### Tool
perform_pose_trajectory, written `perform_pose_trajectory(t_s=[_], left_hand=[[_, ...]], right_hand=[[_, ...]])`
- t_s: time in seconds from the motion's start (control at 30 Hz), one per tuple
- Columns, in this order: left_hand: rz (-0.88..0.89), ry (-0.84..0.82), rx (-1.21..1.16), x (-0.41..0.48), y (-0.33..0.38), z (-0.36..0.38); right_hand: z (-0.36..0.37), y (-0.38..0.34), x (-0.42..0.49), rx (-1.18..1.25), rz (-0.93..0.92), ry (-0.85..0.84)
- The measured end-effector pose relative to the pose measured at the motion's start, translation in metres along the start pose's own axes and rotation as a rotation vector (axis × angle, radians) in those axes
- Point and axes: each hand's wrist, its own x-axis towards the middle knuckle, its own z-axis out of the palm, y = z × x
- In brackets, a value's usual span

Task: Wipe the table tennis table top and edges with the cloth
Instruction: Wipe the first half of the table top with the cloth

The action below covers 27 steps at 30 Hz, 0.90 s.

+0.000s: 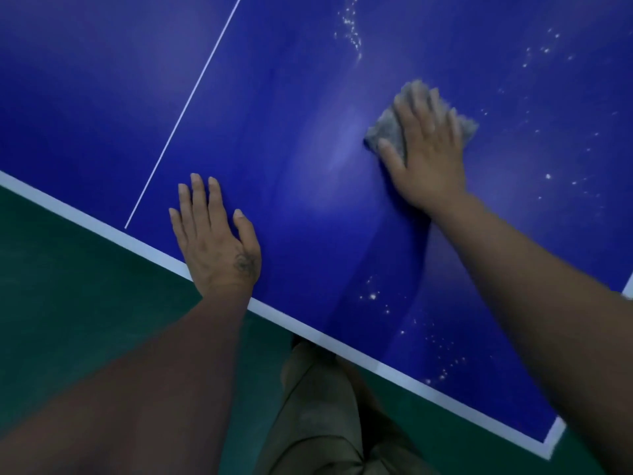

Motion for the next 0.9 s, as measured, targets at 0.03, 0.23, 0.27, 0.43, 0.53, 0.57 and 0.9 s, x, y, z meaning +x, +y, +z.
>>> perform_pose_trajectory(t_s=[0.03, 0.23, 0.27, 0.43, 0.53, 0.57, 0.9], left_hand=[[0.001, -0.001, 0.001, 0.0, 0.0, 0.0], [0.007, 0.0, 0.014, 0.002, 0.002, -0.002], [0.009, -0.004, 0.02, 0.002, 0.003, -0.002], [0.009, -0.012, 0.033, 0.002, 0.0, -0.001], [0.011, -0.008, 0.019, 0.002, -0.001, -0.001], [0.011, -0.006, 0.012, 0.002, 0.0, -0.002], [0.038, 0.024, -0.005, 0.0, 0.001, -0.001]], right_hand=[[-0.001, 0.0, 0.007, -0.003, 0.03, -0.003], [0.011, -0.066, -0.03, 0.073, 0.147, 0.028], [0.017, -0.084, -0.049, 0.087, 0.122, 0.034], [0.046, -0.146, -0.175, 0.061, -0.014, -0.009], [0.049, -0.133, -0.216, 0.032, -0.055, -0.07], [0.046, -0.12, -0.217, 0.029, -0.091, -0.091], [-0.005, 0.021, -0.069, -0.057, 0.118, -0.076]])
